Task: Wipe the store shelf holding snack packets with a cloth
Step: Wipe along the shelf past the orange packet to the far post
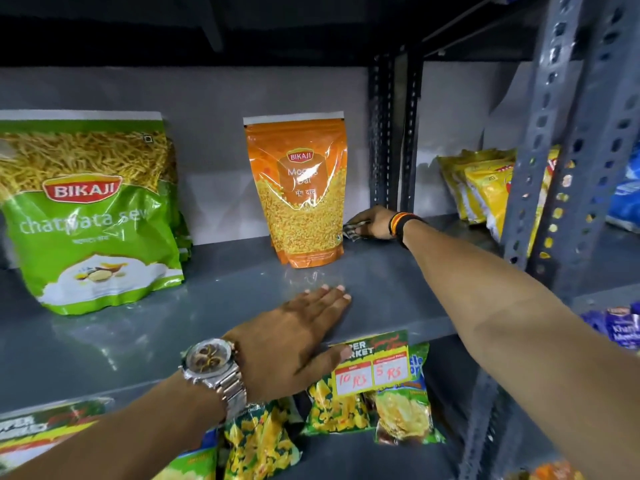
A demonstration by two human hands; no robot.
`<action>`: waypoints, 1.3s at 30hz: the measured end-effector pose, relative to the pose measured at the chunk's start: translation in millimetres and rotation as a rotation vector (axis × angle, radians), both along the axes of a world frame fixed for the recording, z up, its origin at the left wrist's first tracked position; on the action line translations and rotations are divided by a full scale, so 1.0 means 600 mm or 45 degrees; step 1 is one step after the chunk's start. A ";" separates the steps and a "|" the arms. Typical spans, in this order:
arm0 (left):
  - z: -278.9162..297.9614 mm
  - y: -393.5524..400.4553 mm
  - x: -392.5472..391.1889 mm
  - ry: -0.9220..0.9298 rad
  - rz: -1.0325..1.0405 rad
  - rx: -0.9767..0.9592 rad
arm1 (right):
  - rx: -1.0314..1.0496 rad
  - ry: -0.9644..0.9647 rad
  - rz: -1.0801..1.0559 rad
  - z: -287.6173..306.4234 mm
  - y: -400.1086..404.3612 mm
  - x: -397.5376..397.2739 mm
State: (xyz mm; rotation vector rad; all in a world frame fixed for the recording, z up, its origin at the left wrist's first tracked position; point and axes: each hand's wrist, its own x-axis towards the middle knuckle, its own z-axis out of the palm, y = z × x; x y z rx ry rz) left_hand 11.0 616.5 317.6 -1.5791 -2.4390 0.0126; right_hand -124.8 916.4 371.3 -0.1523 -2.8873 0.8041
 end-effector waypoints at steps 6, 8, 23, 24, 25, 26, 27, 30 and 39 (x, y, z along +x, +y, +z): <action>0.006 -0.003 0.011 -0.029 0.005 -0.009 | 0.050 -0.069 0.022 0.006 -0.008 0.085; 0.007 -0.004 0.014 -0.021 0.011 0.001 | 0.048 -0.059 0.023 0.007 -0.012 0.122; -0.001 -0.046 0.015 -0.110 0.222 0.035 | 0.462 0.000 -0.243 0.030 -0.034 0.296; -0.002 -0.046 0.015 -0.104 0.229 0.047 | 0.518 -0.040 -0.299 0.013 -0.030 0.290; -0.002 -0.045 0.016 -0.096 0.230 0.057 | 0.534 -0.051 -0.338 0.000 -0.029 0.282; -0.002 -0.044 0.020 -0.085 0.227 0.064 | 0.566 -0.058 -0.358 -0.007 -0.038 0.286; -0.002 -0.043 0.023 -0.074 0.225 0.063 | 0.601 -0.055 -0.351 -0.008 -0.052 0.294; -0.001 -0.043 0.028 -0.057 0.239 0.051 | 0.574 -0.091 -0.228 0.013 -0.088 0.320; 0.004 -0.046 0.027 -0.107 0.215 0.048 | 0.474 -0.039 -0.269 0.008 -0.098 0.343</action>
